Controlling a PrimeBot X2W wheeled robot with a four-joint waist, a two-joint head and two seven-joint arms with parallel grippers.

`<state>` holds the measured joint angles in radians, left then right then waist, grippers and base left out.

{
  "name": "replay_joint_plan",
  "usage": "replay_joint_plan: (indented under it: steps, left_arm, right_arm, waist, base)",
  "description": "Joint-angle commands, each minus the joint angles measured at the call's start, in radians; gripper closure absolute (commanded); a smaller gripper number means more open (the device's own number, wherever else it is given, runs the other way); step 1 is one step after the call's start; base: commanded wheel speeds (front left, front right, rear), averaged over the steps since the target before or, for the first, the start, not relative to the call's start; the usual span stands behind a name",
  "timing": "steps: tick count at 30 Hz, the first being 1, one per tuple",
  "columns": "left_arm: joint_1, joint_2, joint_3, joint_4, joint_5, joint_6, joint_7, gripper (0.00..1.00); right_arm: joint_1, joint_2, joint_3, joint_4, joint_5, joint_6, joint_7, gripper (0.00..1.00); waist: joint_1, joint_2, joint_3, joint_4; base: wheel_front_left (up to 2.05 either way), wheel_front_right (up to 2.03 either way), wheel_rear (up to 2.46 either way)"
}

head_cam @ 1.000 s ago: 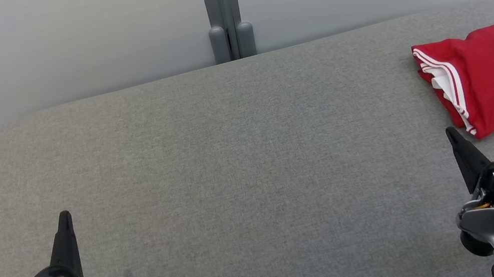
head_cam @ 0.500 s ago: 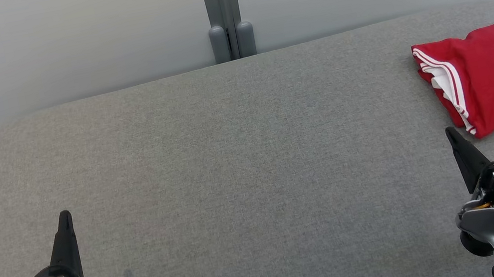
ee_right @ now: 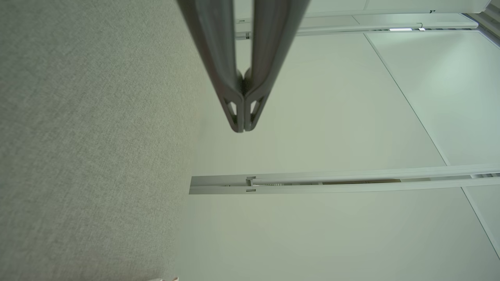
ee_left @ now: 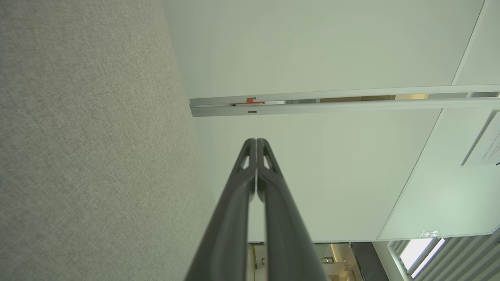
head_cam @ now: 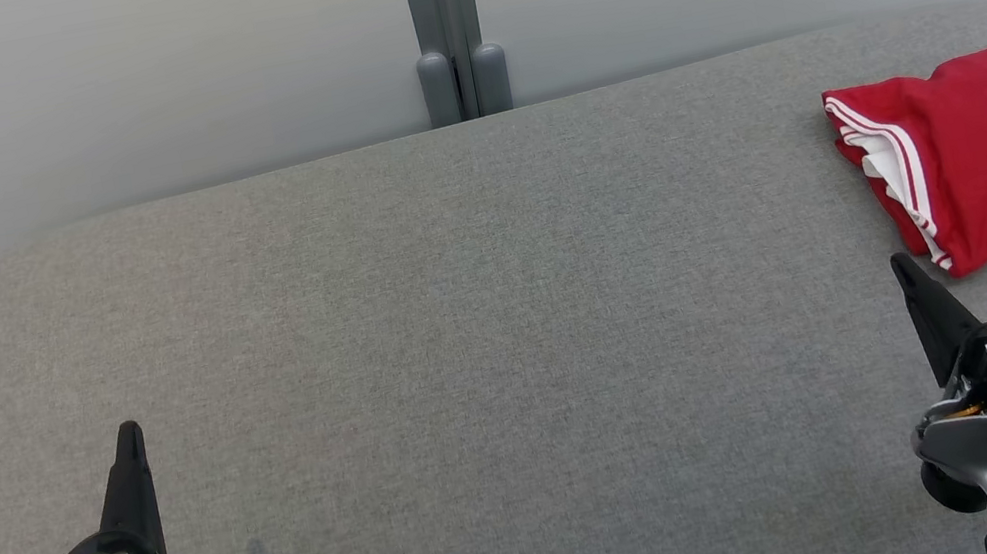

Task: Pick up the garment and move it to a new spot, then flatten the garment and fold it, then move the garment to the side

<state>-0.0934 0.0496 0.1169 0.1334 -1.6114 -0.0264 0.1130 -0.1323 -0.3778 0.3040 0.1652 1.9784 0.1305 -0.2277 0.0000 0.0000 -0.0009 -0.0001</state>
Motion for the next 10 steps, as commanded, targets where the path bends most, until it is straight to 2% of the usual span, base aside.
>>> replay_joint_plan:
  steps: [1, 10]
  left_arm:
    - [-0.012, 0.0, 0.002, -0.004, -0.003, -0.004, 0.002, 1.0]
    - [-0.012, 0.0, 0.002, -0.004, -0.003, -0.004, 0.002, 1.0]
  right_arm:
    - [-0.012, -0.005, 0.002, -0.004, 0.006, 0.0, -0.004, 1.0]
    - [-0.013, -0.01, 0.008, -0.006, 0.013, 0.0, -0.011, 1.0]
  waist:
    - [0.0, 0.0, 0.0, 0.0]
    - [0.0, 0.0, 0.0, 0.0]
  base:
    - [0.0, 0.0, 0.0]
    - [0.0, 0.0, 0.0]
